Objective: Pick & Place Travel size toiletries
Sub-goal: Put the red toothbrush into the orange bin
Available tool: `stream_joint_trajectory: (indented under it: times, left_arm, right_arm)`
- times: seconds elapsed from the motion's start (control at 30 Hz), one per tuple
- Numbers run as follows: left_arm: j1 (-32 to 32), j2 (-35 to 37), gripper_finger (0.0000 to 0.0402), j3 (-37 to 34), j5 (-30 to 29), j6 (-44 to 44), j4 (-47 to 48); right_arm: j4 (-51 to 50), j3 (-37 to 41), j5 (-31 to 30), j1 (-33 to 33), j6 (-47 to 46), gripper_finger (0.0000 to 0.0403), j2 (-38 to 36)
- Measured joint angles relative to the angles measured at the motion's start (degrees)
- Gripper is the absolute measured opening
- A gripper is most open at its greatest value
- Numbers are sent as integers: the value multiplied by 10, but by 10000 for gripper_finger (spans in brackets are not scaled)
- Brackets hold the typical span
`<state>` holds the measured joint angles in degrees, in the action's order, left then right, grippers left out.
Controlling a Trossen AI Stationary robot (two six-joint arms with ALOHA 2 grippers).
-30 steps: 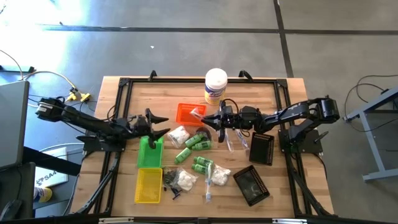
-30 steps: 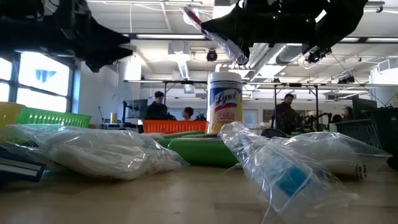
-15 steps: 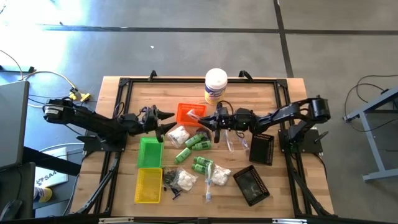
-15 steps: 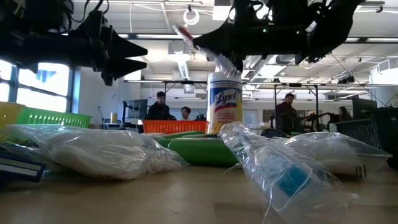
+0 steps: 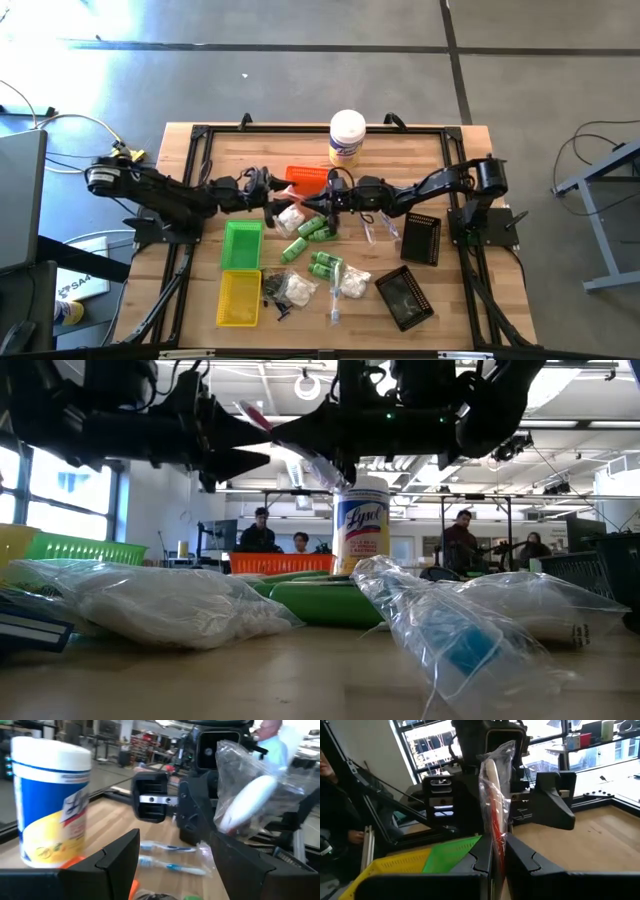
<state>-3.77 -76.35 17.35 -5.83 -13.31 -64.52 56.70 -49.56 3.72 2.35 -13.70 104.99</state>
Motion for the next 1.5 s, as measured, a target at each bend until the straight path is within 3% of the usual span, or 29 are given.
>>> stream_joint_trajectory:
  times: [0.37,0.9,1.23,1.5]
  left_arm:
    - [-1,-10,239,8,25,15,7]
    - [0,-10,239,10,30,15,17]
    - [0,-10,239,12,27,15,11]
    - [0,-10,239,31,28,15,16]
  right_arm:
    - [-20,1,-3,1,1,20,-4]
    - [-106,-1,-15,8,38,20,-99]
    - [-157,-1,-54,8,35,20,-84]
    - [-158,-1,-49,6,24,20,-67]
